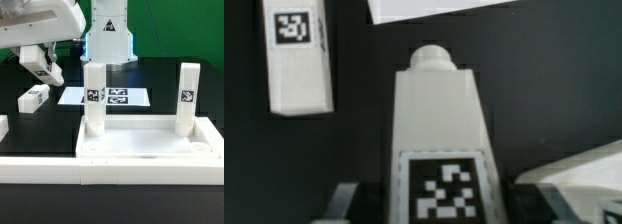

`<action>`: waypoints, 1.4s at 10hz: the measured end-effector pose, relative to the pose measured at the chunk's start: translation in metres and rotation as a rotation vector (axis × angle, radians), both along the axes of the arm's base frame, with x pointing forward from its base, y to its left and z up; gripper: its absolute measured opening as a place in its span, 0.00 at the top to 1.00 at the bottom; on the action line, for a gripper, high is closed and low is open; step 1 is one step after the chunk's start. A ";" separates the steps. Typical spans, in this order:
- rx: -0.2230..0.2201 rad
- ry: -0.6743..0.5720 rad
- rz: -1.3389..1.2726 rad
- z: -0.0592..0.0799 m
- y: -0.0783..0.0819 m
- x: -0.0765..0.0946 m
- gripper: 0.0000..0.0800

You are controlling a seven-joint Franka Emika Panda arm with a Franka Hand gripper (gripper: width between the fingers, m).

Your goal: Assemble desk

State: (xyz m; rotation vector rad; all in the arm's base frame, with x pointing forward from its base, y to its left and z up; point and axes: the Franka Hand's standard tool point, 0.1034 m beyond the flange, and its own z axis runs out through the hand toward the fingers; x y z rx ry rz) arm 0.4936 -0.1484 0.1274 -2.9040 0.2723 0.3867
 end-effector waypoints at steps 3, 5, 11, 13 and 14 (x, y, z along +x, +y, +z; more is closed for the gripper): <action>-0.076 -0.198 0.010 0.012 -0.003 0.016 0.64; -0.117 -0.272 0.018 0.010 -0.005 0.021 0.64; -0.113 -0.304 0.127 0.009 0.027 0.080 0.64; -0.112 -0.303 0.127 0.008 0.027 0.080 0.64; -0.116 -0.295 0.110 0.009 0.032 0.082 0.64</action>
Offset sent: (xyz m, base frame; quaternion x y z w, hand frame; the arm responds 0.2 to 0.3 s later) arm 0.0000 0.0000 0.0000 0.0000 0.1296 0.0000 0.9916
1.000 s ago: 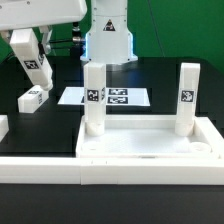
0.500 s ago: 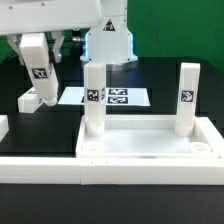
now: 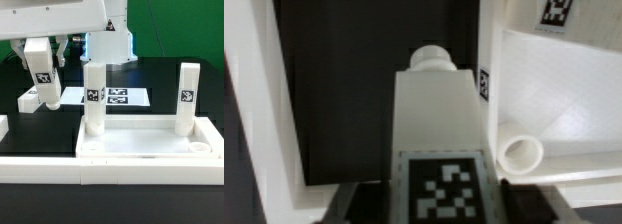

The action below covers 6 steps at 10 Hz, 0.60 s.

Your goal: Assemble desk

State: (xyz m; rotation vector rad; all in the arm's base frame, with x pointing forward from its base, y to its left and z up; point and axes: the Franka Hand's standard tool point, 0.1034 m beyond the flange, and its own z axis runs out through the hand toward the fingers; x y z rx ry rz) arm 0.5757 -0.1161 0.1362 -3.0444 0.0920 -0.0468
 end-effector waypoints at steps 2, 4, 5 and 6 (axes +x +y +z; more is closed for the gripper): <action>0.002 -0.016 0.058 0.004 0.054 0.022 0.64; -0.009 -0.008 -0.016 0.003 0.098 0.034 0.64; -0.015 -0.022 -0.008 0.004 0.115 0.037 0.64; -0.013 -0.021 -0.001 0.003 0.111 0.036 0.64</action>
Offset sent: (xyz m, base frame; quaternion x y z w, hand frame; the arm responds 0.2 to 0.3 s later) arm 0.0332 0.0845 0.0048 -0.0475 -0.0008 0.0491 0.9977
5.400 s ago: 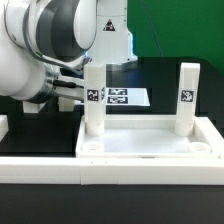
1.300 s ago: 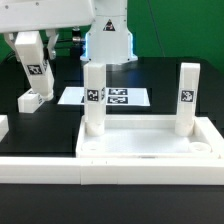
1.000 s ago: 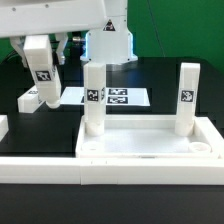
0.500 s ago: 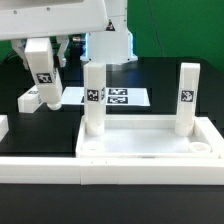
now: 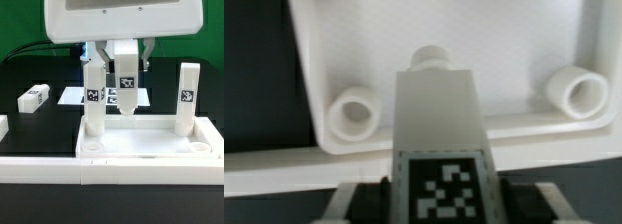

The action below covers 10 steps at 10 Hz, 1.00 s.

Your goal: Assemble desk

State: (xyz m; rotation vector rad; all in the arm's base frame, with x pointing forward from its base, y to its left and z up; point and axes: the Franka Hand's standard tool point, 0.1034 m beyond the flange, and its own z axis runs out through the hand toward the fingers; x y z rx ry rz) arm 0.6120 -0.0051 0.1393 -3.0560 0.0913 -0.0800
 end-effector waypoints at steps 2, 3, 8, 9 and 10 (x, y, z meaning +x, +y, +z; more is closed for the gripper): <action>-0.008 -0.033 -0.004 -0.001 -0.002 0.003 0.64; -0.008 -0.030 -0.004 -0.001 -0.002 0.003 0.64; -0.005 -0.362 -0.105 0.006 0.061 0.011 0.64; -0.008 -0.392 -0.098 0.005 0.066 0.012 0.64; -0.009 -0.381 -0.098 0.003 0.064 0.011 0.64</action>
Offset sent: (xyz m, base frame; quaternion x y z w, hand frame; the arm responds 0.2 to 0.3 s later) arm 0.0000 0.0000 0.0000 0.0000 0.0000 0.0000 1.0000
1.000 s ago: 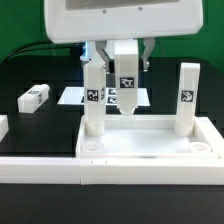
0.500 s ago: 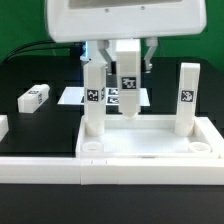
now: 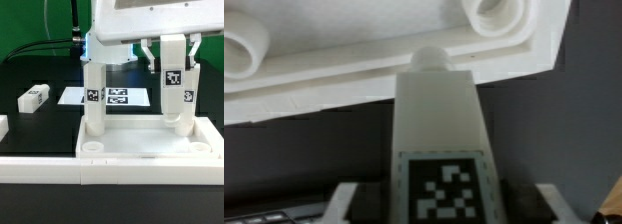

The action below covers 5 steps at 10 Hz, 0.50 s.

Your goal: Assemble desk

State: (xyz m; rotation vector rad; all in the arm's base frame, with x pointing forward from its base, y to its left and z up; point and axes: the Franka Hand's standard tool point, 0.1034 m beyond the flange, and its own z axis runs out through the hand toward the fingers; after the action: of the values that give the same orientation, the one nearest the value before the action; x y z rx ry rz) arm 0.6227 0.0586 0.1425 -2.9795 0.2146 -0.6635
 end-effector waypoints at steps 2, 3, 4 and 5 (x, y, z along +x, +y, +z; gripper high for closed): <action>-0.001 0.002 0.006 -0.002 0.004 0.000 0.64; -0.009 0.004 0.038 -0.007 0.020 -0.003 0.64; -0.024 0.016 0.089 -0.013 0.034 -0.002 0.64; -0.035 0.025 0.119 -0.017 0.037 0.001 0.64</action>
Offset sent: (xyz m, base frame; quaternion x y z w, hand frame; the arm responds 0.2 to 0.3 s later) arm 0.0163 0.0373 -0.0125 -0.0471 -0.0041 -0.1357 0.9896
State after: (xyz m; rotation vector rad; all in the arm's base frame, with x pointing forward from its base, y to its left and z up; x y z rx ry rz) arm 0.6236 0.0952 0.1254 -3.0067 0.0276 -0.6231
